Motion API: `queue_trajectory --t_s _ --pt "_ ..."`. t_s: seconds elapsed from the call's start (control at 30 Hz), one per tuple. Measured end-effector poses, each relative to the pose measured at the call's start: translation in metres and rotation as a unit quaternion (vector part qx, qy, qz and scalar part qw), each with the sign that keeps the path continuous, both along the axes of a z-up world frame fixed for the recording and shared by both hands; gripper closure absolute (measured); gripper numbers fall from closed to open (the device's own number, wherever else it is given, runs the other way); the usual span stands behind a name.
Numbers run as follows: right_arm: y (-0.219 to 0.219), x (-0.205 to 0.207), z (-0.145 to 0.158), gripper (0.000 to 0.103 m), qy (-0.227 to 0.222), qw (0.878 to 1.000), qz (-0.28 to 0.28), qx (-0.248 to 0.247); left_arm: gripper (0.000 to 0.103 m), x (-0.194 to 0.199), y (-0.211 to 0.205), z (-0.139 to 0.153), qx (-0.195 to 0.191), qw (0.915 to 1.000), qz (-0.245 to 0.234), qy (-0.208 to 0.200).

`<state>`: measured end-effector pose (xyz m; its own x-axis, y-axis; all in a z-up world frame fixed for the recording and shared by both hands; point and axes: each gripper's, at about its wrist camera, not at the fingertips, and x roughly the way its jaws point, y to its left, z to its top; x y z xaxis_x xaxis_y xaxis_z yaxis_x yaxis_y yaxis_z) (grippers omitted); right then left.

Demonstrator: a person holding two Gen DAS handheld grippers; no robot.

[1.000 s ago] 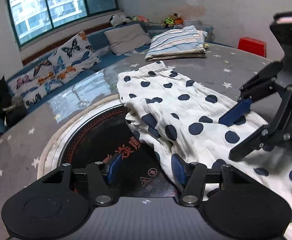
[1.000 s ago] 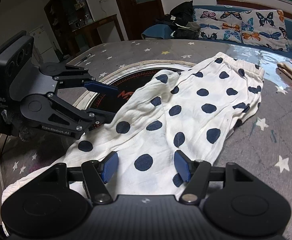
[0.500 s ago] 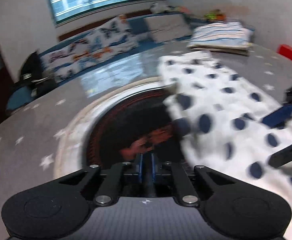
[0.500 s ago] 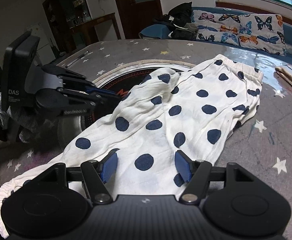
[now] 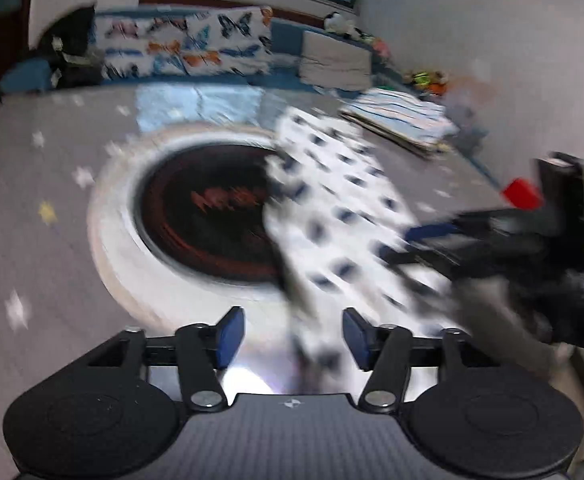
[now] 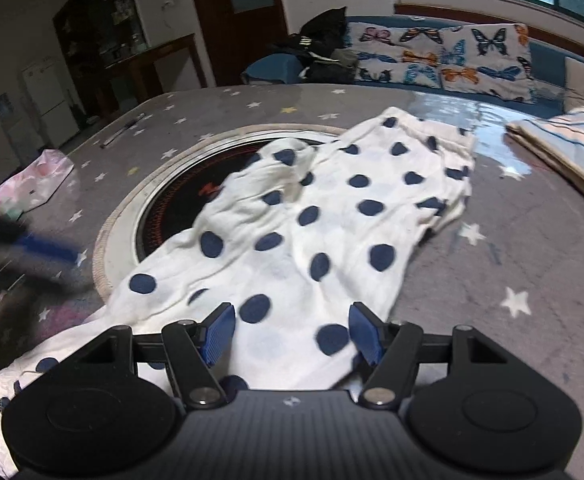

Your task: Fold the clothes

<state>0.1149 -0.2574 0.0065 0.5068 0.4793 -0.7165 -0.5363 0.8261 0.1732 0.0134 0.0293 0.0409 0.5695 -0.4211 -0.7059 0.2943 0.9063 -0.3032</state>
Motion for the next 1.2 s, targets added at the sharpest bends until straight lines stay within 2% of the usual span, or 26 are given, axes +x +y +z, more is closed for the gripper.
queue_trajectory --t_s 0.1,0.23,0.33,0.37,0.4,0.47,0.53,0.6,0.63,0.7,0.83,0.97,1.07,1.13,1.2 --pt "-0.01 0.003 0.002 0.039 -0.002 1.0 -0.024 0.002 0.032 -0.033 -0.01 0.0 -0.02 0.9997 -0.006 0.011" --pt "-0.025 0.014 0.004 0.039 -0.003 0.998 -0.06 0.004 0.032 -0.054 -0.017 -0.003 -0.026 0.9992 0.001 0.029" --pt "-0.033 0.025 0.002 0.041 -0.002 0.996 -0.088 0.003 0.034 -0.062 -0.022 -0.009 -0.013 0.9992 0.002 0.037" --pt "-0.036 0.028 0.001 0.044 -0.001 0.995 -0.095 0.002 0.034 -0.063 -0.024 -0.012 -0.005 0.9992 0.003 0.038" --pt "-0.037 0.03 0.0 0.046 0.0 0.995 -0.101 0.002 0.037 -0.063 -0.025 -0.014 0.003 0.9993 0.005 0.038" --pt "-0.042 0.035 -0.002 0.05 0.003 0.993 -0.114 0.003 0.05 -0.063 -0.024 -0.017 0.012 0.9992 0.008 0.039" --pt "-0.044 0.038 -0.004 0.051 0.004 0.993 -0.121 0.006 0.068 -0.062 -0.02 -0.019 0.015 0.9991 0.01 0.04" --pt "-0.045 0.04 -0.005 0.051 0.006 0.992 -0.125 0.01 0.078 -0.058 -0.012 -0.018 0.012 0.9991 0.012 0.04" --pt "-0.046 0.041 -0.006 0.051 0.006 0.992 -0.127 0.011 0.08 -0.056 -0.007 -0.017 0.014 0.999 0.014 0.039" --pt "-0.047 0.044 -0.007 0.051 0.008 0.991 -0.131 0.015 0.081 -0.052 0.002 -0.013 0.032 0.9987 0.022 0.032" --pt "-0.05 0.049 -0.006 0.051 0.008 0.99 -0.141 0.019 0.081 -0.044 0.03 0.0 0.096 0.994 0.051 -0.006" --pt "-0.055 0.059 -0.006 0.051 0.008 0.987 -0.156 0.025 0.081 -0.026 0.069 0.002 0.155 0.9818 0.109 -0.015" --pt "-0.059 0.068 -0.004 0.051 0.011 0.985 -0.165 0.043 0.08 -0.018 0.092 0.0 0.197 0.9716 0.129 -0.023" --pt "-0.06 0.077 -0.003 0.051 0.013 0.984 -0.169 0.055 0.074 -0.013 0.107 -0.002 0.221 0.9645 0.141 -0.028" --pt "-0.058 0.09 -0.003 0.051 0.017 0.982 -0.173 0.071 0.064 -0.009 0.119 -0.008 0.215 0.9648 0.15 -0.016"
